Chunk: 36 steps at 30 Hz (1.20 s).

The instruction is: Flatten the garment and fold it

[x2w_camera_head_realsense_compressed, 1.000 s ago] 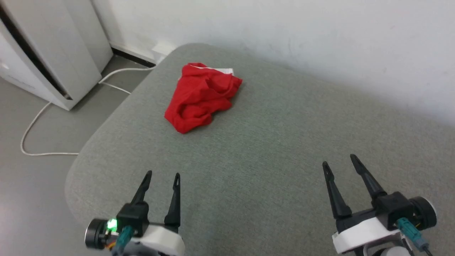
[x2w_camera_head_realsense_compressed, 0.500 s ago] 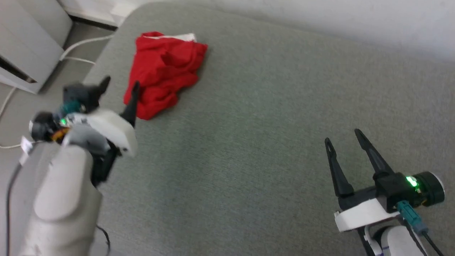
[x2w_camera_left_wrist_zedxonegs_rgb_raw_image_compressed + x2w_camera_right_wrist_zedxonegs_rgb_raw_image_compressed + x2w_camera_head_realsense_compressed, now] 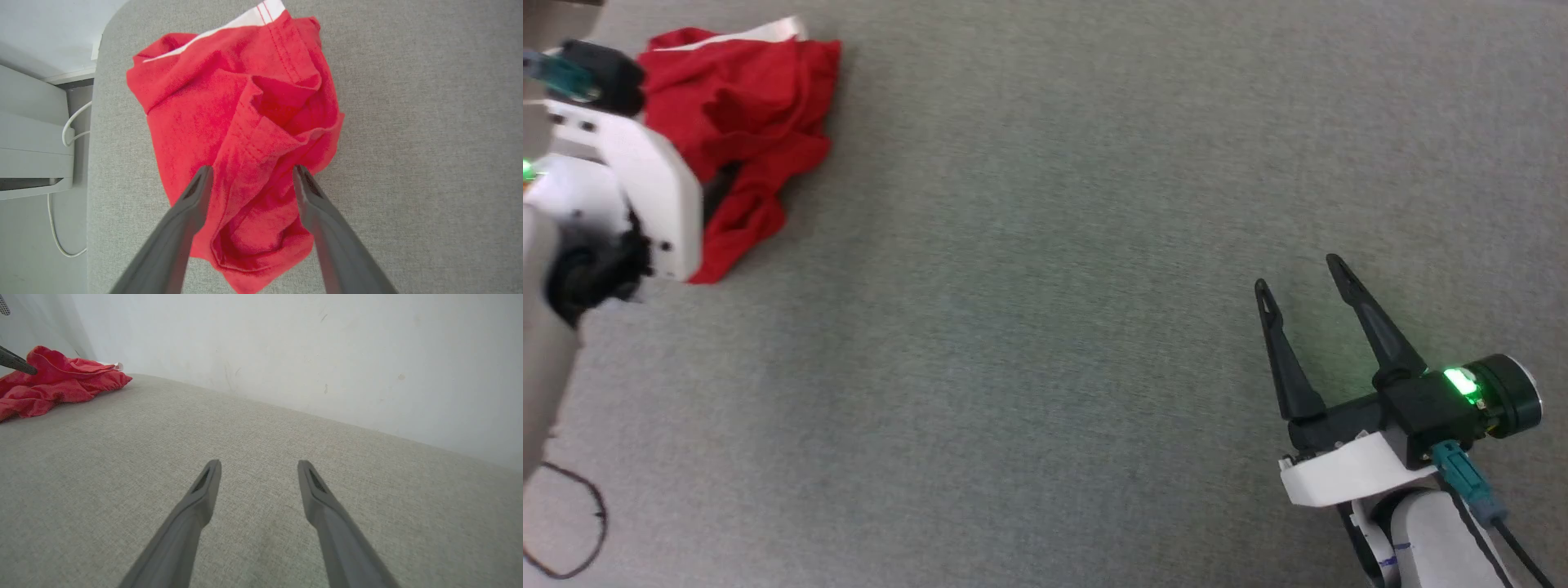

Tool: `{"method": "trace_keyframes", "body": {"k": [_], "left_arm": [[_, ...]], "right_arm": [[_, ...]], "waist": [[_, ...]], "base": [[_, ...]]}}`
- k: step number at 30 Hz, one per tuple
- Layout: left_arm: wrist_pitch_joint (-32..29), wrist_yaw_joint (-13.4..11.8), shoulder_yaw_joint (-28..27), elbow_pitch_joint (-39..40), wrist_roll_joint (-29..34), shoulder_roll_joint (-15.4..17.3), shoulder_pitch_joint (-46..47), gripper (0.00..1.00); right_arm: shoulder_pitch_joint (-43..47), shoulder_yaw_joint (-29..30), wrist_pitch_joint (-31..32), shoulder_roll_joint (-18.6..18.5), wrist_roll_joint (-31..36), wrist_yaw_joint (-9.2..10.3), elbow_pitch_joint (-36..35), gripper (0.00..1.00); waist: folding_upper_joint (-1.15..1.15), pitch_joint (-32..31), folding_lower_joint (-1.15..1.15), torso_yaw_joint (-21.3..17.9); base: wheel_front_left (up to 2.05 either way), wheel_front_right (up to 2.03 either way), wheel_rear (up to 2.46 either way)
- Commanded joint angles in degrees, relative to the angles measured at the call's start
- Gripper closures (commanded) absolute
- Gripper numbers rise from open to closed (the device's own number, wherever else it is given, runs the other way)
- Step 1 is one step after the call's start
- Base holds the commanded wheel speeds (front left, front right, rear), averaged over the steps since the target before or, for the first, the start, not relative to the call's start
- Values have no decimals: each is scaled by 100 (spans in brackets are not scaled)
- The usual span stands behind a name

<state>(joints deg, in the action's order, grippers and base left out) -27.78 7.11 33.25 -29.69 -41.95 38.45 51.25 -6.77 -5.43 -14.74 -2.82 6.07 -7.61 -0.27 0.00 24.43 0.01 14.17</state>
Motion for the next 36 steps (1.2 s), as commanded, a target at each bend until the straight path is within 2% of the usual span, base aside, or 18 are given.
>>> {"method": "trace_keyframes", "body": {"k": [1,8,9,10,11,15,19,23,27,33,36], "left_arm": [[-79,36,85,-110,-165,144,132,0],[-372,37,269,-778,-854,381,400,0],[-442,37,303,-836,-947,380,403,22],[-505,37,341,-874,-1035,375,398,85],[-538,37,376,-885,-1122,372,390,100],[-367,37,372,-1013,-1351,351,398,100],[-76,37,409,-1153,-1313,371,495,100],[609,37,242,-1349,-1275,354,696,100],[1414,8,193,-1430,-969,404,913,100],[2651,-11,224,-1127,-470,385,1142,100],[3074,-78,288,-881,-271,287,1137,100]], "right_arm": [[-73,-18,-26,-6,-13,12,-51,0],[-97,-79,-26,-6,-56,12,-78,0],[-102,-72,-26,-6,-59,12,-74,0],[-108,-60,-26,-6,-62,12,-69,0],[-112,-48,-26,-6,-63,12,-65,0],[-123,-5,-26,-6,-67,12,-12,0],[-131,5,-26,-6,-63,12,55,0],[-123,32,-26,-6,-104,12,140,0],[-62,102,-26,-6,-206,12,217,0],[74,294,-26,-6,-355,12,314,0],[155,377,-26,-6,-431,12,338,0]], "waist": [[0,327,-1,-380],[0,444,-1,-490],[0,454,-1,-489],[0,460,-1,-484],[0,465,-1,-477],[0,423,-1,-424],[0,260,-1,-350],[0,-31,-1,-304],[0,-456,-1,-278],[0,-1082,-1,-290],[0,-1386,-1,-322]], "base": [[0,0,0],[0,0,0],[0,0,0],[0,0,0],[0,0,0],[0,0,0],[0,0,0],[0,0,0],[0,0,0],[0,0,0],[0,0,0]]}}
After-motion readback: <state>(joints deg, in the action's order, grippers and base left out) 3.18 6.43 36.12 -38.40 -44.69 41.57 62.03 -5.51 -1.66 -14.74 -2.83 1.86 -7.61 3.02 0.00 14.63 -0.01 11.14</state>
